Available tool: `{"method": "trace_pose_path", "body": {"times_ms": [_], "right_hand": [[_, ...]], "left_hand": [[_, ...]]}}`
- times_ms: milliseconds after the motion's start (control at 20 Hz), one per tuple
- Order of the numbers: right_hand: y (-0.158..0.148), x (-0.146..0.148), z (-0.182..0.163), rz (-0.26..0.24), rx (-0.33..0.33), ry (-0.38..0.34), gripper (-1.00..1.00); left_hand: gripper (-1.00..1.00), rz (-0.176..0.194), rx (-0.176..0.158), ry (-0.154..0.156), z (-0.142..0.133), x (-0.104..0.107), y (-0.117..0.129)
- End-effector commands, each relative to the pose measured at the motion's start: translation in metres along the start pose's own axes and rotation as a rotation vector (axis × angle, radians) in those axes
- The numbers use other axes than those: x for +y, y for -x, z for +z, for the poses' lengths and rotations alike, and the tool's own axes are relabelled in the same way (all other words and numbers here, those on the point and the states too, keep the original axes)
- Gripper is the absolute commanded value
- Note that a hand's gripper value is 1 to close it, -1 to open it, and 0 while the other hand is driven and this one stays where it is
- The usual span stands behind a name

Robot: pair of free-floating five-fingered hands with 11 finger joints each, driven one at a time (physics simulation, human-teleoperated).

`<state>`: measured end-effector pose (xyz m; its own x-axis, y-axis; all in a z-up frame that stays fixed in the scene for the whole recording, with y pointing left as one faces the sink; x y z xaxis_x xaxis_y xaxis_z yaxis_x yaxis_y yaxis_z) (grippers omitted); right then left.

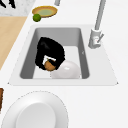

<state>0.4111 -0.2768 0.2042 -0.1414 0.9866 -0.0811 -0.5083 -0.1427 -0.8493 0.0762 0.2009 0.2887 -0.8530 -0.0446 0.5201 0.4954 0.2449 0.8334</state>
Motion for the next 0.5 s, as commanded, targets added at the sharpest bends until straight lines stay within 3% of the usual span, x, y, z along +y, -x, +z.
{"method": "trace_pose_path", "body": {"times_ms": [0,450], "right_hand": [[0.023,0.01,0.015,-0.029,-0.002,0.003,1.0],[0.077,0.035,0.047,-0.042,-0.015,0.005,1.0]], "left_hand": [[0.0,0.0,0.0,0.0,0.0,0.0,0.0],[0.0,0.0,0.0,0.0,0.0,0.0,0.0]]}}
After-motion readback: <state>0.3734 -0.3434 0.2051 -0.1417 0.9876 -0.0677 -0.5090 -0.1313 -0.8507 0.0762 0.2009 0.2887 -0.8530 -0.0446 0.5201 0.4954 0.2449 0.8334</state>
